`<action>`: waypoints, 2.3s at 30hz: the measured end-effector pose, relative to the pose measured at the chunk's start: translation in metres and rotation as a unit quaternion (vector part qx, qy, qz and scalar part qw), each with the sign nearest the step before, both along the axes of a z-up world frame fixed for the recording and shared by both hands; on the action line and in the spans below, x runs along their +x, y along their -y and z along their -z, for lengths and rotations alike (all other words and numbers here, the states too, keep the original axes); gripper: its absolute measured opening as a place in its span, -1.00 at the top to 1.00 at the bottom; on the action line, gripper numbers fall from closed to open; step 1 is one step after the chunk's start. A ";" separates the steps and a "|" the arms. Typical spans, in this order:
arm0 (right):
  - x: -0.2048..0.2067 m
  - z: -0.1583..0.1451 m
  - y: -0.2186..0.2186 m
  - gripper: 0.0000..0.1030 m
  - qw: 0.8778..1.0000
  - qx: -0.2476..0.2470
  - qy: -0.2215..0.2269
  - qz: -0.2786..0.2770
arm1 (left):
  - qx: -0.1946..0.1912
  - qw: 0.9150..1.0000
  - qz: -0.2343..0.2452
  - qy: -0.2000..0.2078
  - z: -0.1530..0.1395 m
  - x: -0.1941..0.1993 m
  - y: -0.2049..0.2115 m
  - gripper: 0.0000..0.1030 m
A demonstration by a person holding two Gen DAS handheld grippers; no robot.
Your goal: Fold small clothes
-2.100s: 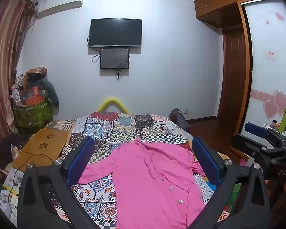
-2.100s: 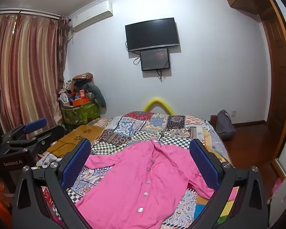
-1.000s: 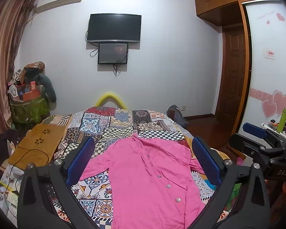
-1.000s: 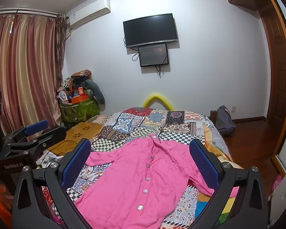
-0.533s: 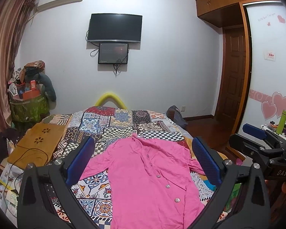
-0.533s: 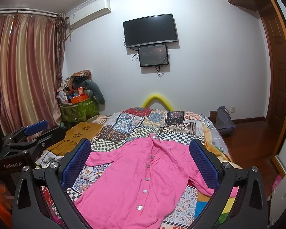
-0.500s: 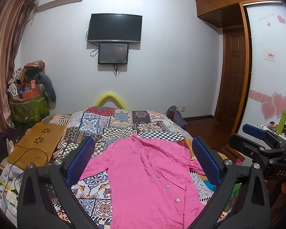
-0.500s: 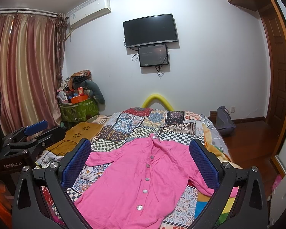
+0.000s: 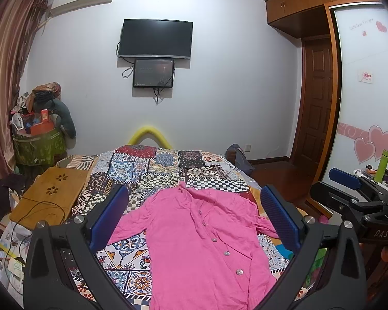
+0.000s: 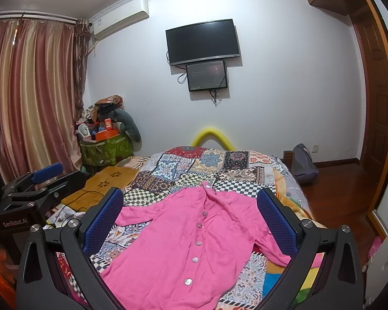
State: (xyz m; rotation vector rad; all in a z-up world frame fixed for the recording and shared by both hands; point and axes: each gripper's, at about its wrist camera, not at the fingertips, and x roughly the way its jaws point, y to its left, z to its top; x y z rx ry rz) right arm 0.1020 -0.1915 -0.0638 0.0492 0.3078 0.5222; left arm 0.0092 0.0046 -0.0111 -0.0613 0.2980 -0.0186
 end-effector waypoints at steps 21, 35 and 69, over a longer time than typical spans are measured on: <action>0.003 -0.002 0.005 -0.99 1.000 -0.001 -0.002 0.004 | -0.004 1.000 -0.006 -0.002 0.001 0.003 -0.002 -0.99; 0.035 0.002 0.002 -0.99 1.000 -0.018 -0.013 0.006 | -0.009 1.000 -0.007 -0.025 0.009 0.033 -0.015 -0.99; 0.294 0.137 0.002 -0.19 0.955 -0.155 -0.252 -0.009 | -0.055 0.932 -0.047 -0.354 0.214 0.376 -0.153 -0.38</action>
